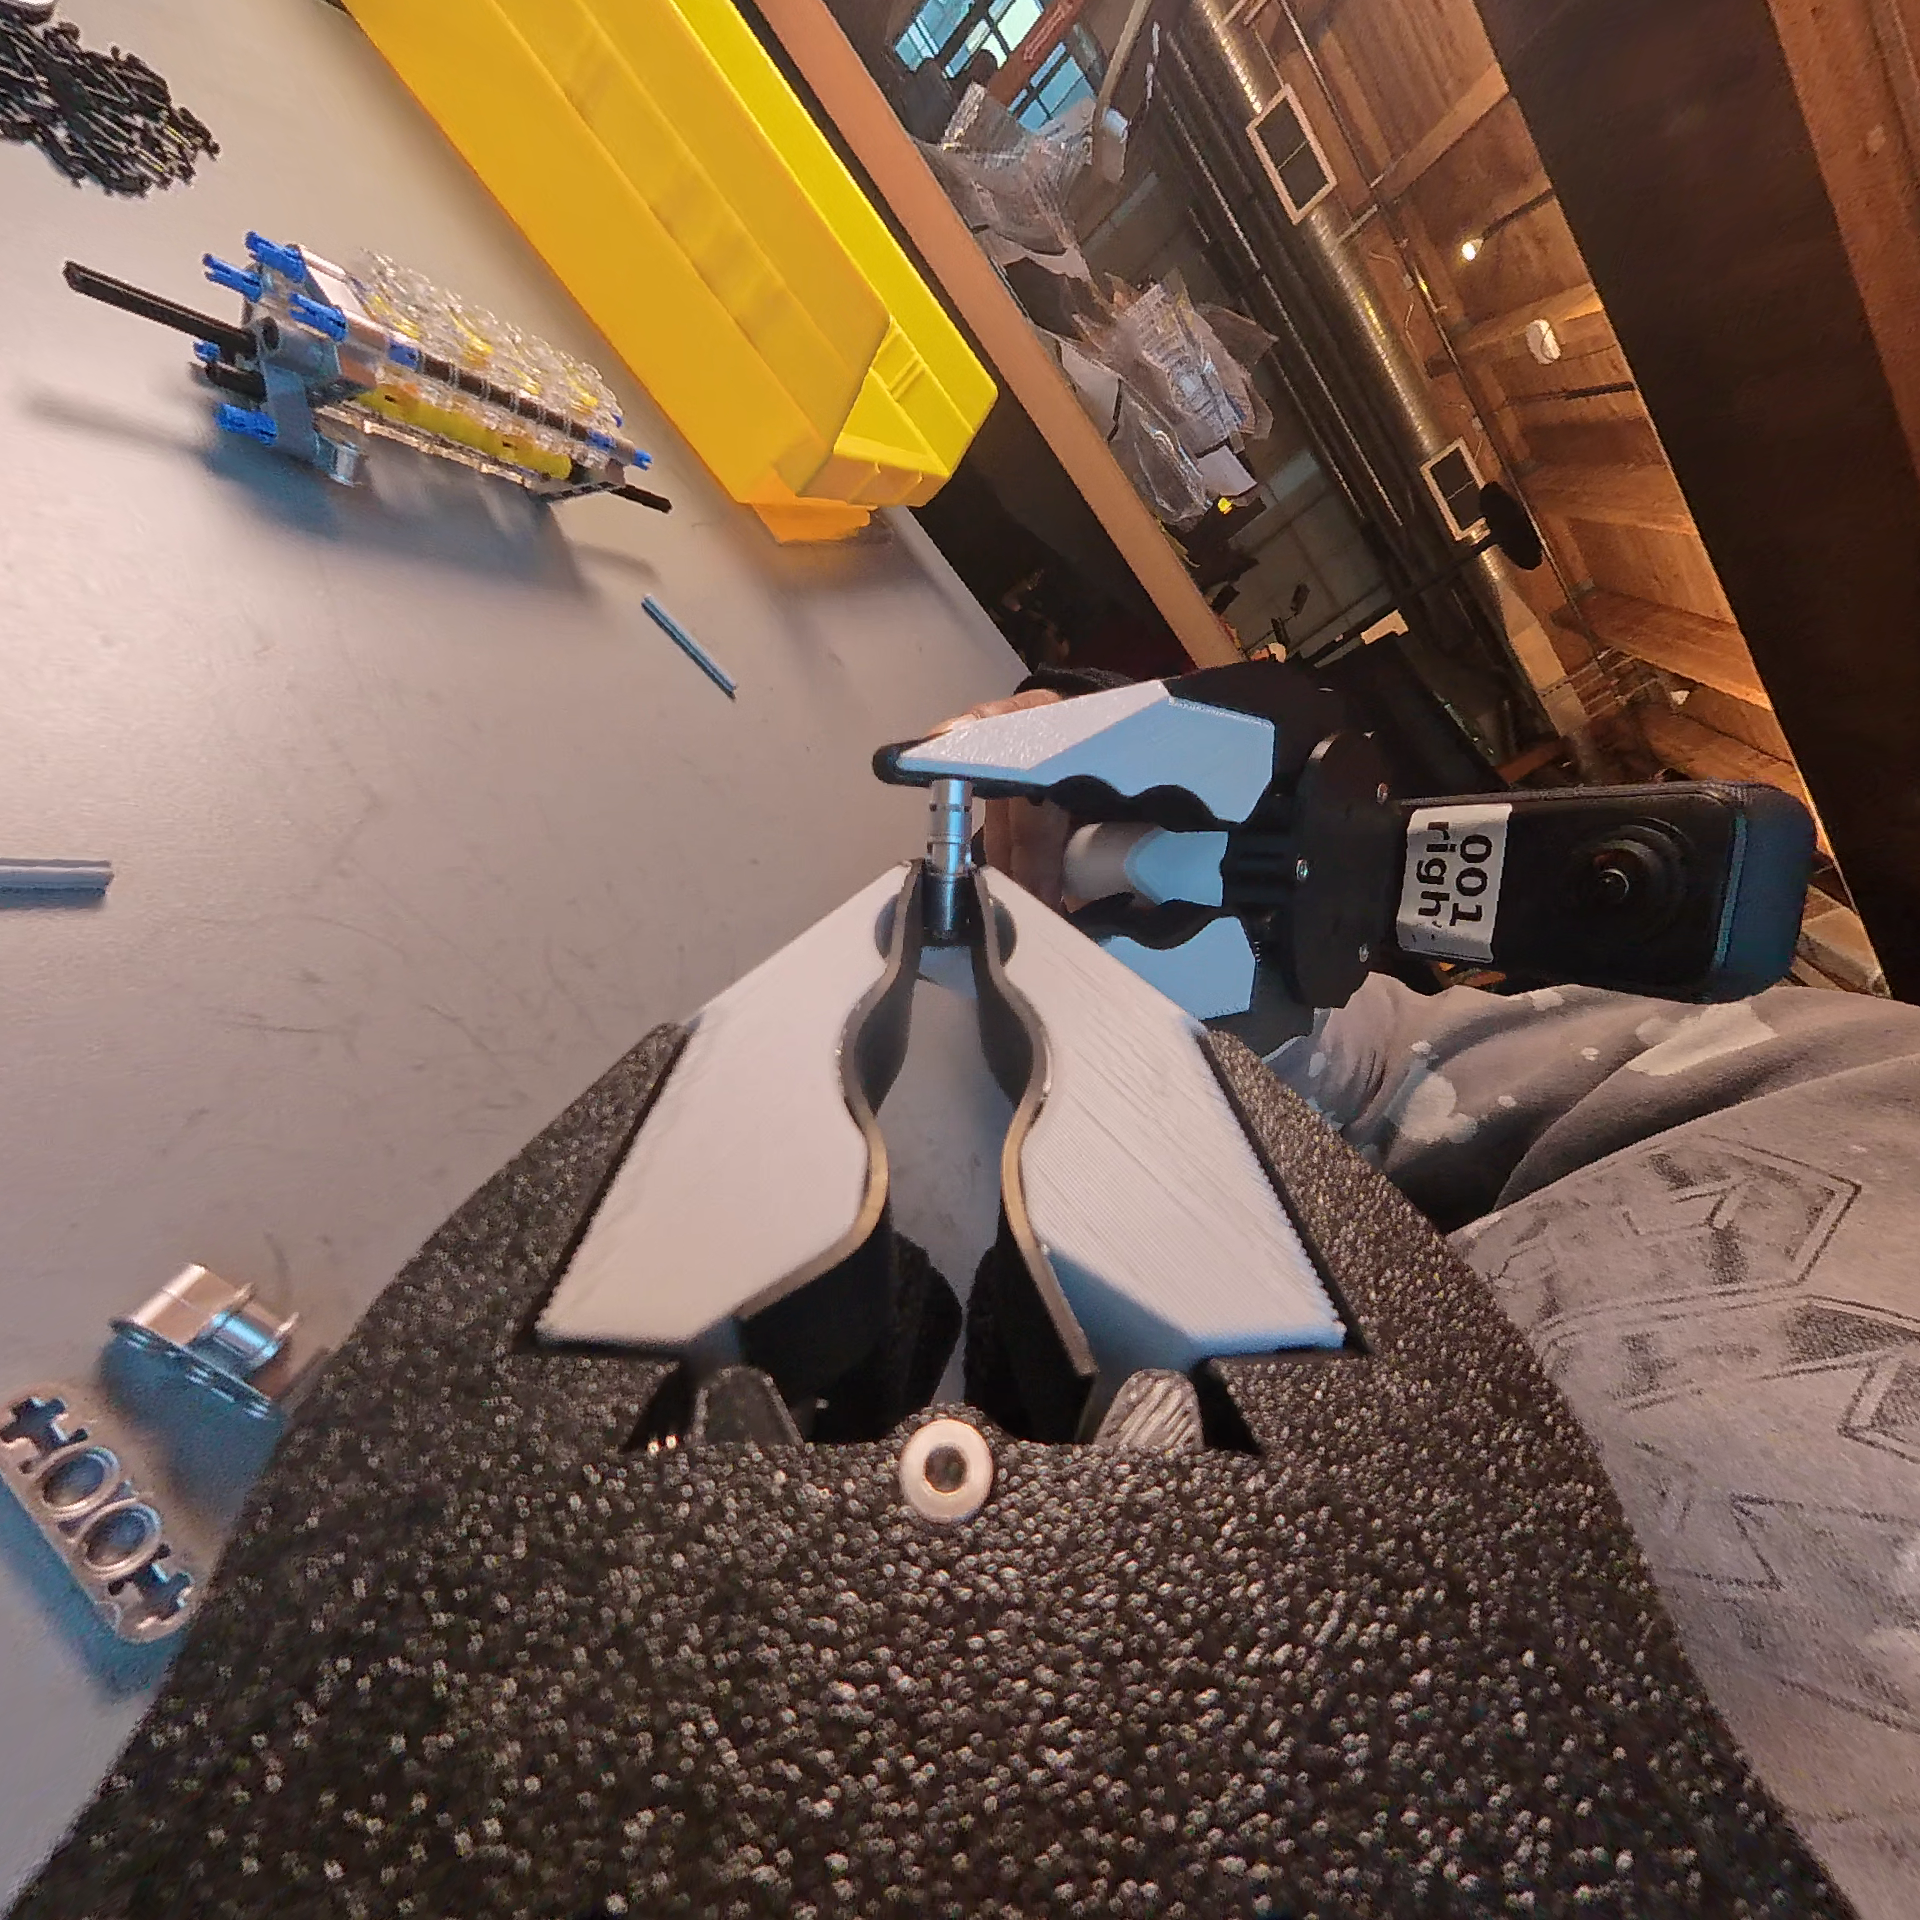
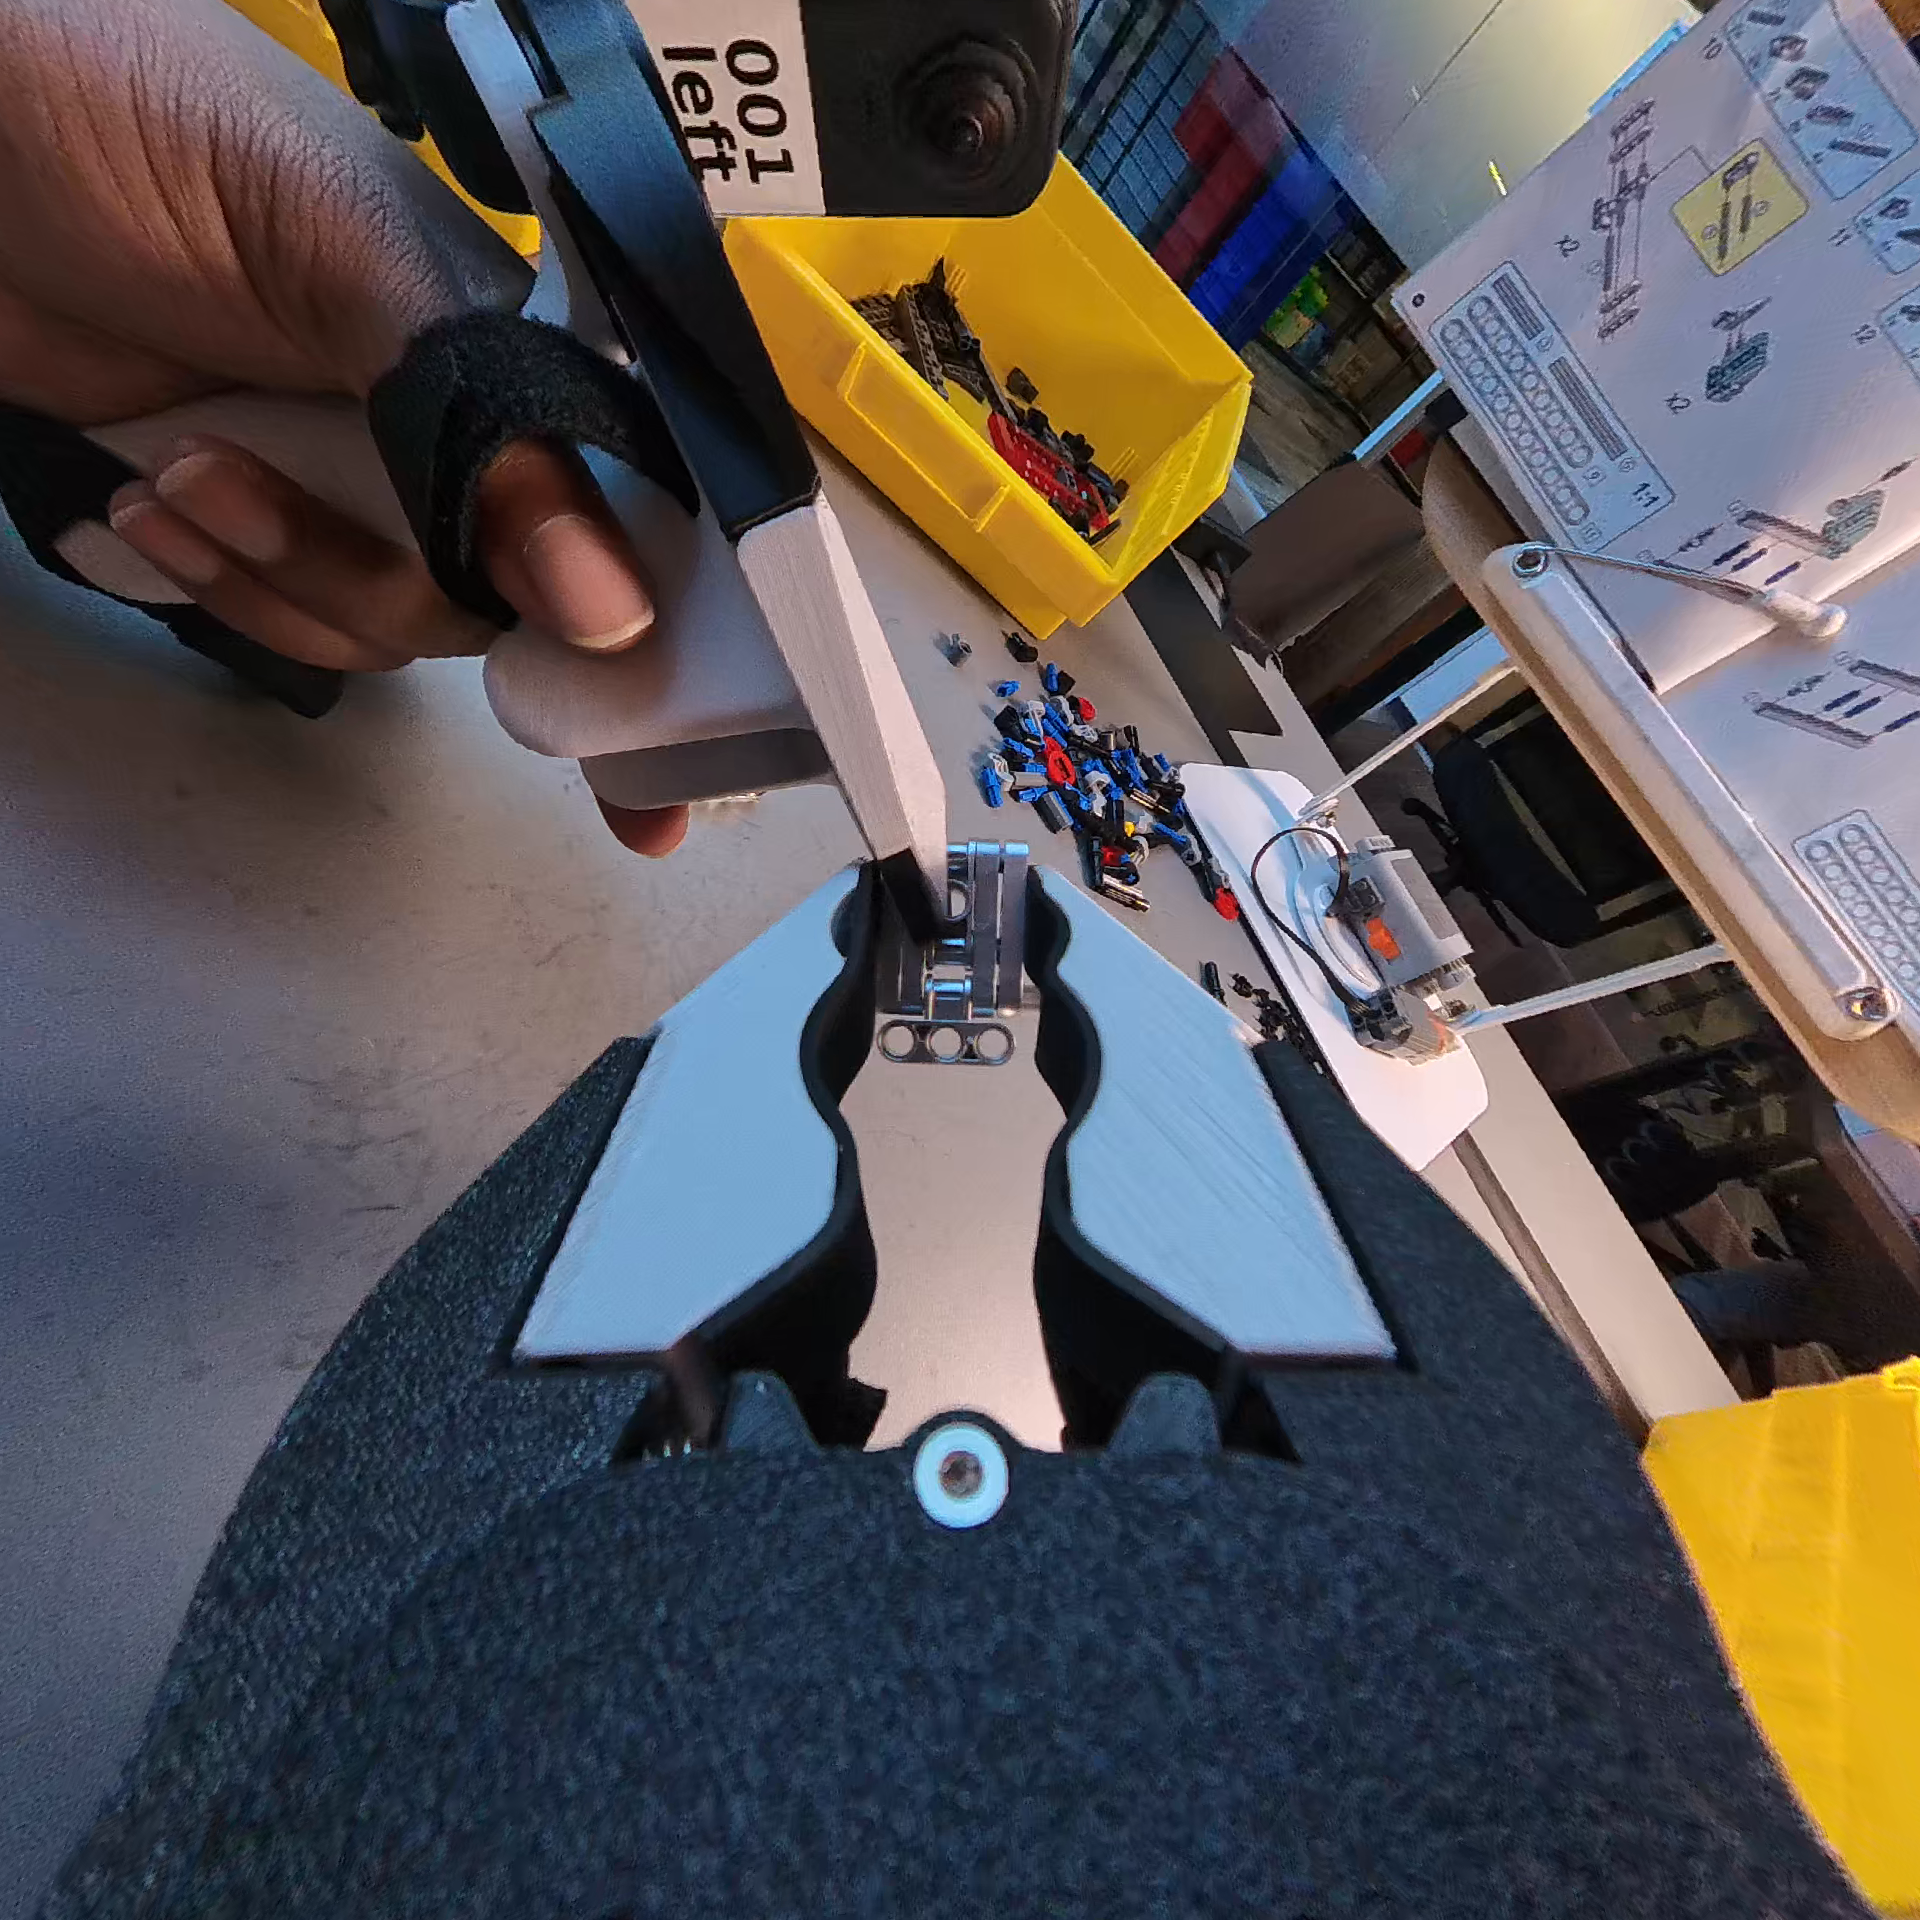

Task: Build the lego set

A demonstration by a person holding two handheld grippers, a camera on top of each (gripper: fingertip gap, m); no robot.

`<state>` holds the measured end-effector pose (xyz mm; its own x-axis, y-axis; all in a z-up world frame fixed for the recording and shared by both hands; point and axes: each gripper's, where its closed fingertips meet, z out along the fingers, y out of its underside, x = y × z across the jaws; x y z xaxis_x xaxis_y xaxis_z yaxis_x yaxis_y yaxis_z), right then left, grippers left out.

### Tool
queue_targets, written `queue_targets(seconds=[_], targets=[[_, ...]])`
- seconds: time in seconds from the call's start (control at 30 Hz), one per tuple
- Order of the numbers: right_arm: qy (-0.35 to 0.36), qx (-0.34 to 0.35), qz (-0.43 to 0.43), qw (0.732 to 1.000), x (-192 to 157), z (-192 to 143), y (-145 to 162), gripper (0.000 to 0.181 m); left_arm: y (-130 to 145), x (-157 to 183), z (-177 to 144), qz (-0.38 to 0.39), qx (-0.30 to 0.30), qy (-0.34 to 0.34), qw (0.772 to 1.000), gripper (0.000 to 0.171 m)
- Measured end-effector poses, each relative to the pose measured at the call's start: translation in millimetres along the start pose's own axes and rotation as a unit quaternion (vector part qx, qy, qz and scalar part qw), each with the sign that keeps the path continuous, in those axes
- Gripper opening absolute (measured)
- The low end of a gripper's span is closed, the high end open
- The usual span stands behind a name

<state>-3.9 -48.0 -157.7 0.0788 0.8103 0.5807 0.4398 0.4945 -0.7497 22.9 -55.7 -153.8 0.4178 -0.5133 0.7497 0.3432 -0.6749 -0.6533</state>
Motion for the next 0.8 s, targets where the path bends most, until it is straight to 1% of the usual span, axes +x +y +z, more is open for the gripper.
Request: queue_targets(seconds=[0.33,0.5,0.67,0.73,0.77,0.8], targets=[[-0.006,-0.011,-0.004,1.000,-2.8,-0.5,0.5,0.022,1.9,0.0,0.4,-0.018,-0.001,0.005,1.000,0.006],[-0.014,-0.007,-0.030,0.999,-11.7,0.2,-3.7,0.021,6.0,1.5,2.6,-0.019,-0.013,0.009,1.000,0.005],[-0.016,0.006,-0.009,1.000,-10.3,0.6,-6.0,0.022,3.5,2.2,1.7,-0.017,-0.009,0.015,1.000,0.006],[-0.014,0.021,-0.005,1.000,-9.0,0.1,-8.8,0.024,1.3,3.9,0.1,-0.019,0.001,0.025,0.999,0.005],[-0.003,0.036,-0.010,0.999,-5.6,-2.4,-12.4,0.029,-0.8,6.1,-1.2,-0.021,0.006,0.035,0.999,0.006],[0.005,0.050,-0.020,0.999,-2.8,-6.1,-16.7,0.040,-3.8,10.2,-3.2,-0.018,0.013,0.049,0.999,0.006]])
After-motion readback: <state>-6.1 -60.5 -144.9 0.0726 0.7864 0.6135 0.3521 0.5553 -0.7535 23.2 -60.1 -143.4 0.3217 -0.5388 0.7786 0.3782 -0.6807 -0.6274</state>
